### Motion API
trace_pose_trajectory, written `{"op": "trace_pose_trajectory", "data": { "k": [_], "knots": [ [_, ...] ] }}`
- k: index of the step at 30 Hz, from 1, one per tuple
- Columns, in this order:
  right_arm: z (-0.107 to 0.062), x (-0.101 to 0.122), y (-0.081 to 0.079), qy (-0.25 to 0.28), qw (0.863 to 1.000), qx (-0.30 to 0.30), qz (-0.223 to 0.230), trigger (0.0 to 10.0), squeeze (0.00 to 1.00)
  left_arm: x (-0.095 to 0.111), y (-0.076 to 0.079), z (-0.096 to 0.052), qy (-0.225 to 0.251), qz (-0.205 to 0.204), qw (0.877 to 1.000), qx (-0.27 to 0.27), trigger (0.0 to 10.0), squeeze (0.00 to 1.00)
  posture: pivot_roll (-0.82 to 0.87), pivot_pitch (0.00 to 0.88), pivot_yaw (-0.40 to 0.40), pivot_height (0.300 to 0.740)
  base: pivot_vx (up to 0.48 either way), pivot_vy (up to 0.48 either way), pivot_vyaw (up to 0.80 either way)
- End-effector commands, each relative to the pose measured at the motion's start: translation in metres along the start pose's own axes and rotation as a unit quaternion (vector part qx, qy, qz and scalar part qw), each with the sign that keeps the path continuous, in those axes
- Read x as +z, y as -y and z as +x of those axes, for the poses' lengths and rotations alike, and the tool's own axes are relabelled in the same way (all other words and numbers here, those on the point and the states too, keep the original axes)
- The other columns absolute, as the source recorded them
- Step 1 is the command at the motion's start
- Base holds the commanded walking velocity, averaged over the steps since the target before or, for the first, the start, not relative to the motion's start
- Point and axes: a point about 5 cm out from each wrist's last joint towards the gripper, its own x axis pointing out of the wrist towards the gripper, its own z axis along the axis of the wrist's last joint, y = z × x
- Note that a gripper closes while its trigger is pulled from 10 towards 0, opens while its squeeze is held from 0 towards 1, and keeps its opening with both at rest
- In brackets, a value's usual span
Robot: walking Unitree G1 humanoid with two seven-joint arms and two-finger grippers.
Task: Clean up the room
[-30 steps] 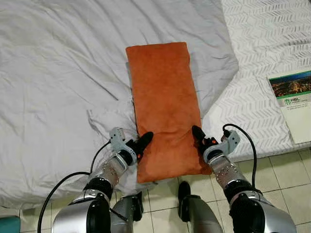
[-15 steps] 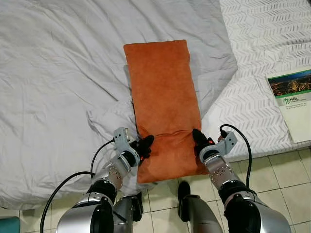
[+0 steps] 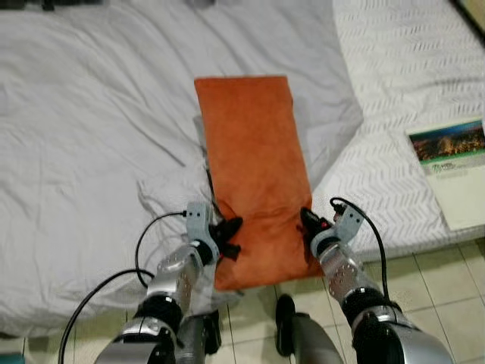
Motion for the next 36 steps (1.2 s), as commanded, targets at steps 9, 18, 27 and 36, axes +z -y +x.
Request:
{"op": "trace_pose_trajectory", "data": {
  "k": [9, 18, 27, 36],
  "knots": [
    [-0.007, 0.051, -0.025, 0.138, 0.986, 0.021, -0.094, 0.0, 0.0, 0.065, -0.01, -0.001, 0.086, 0.133, 0.987, 0.03, 0.0, 0.0, -0.03, 0.0, 0.047, 0.74, 0.0, 0.0, 0.0],
    [-0.057, 0.063, 0.012, 0.221, 0.938, -0.059, -0.259, 0.0, 0.0, 0.04, 0.011, -0.015, 0.105, 0.151, 0.983, 0.005, 0.0, 0.0, -0.05, 0.0, 0.062, 0.74, 0.0, 0.0, 0.0],
    [-0.064, 0.058, 0.015, 0.194, 0.927, -0.06, -0.314, 10.0, 0.0, 0.028, 0.023, -0.01, 0.102, 0.125, 0.987, 0.021, 10.0, 0.0, -0.07, 0.0, 0.067, 0.74, 0.0, 0.0, 0.0],
    [-0.064, 0.052, 0.019, 0.172, 0.927, -0.07, -0.327, 10.0, 0.0, 0.028, 0.01, -0.012, 0.084, 0.14, 0.986, 0.039, 10.0, 0.0, -0.09, 0.0, 0.071, 0.74, 0.112, -0.357, 0.0]
  ]
}}
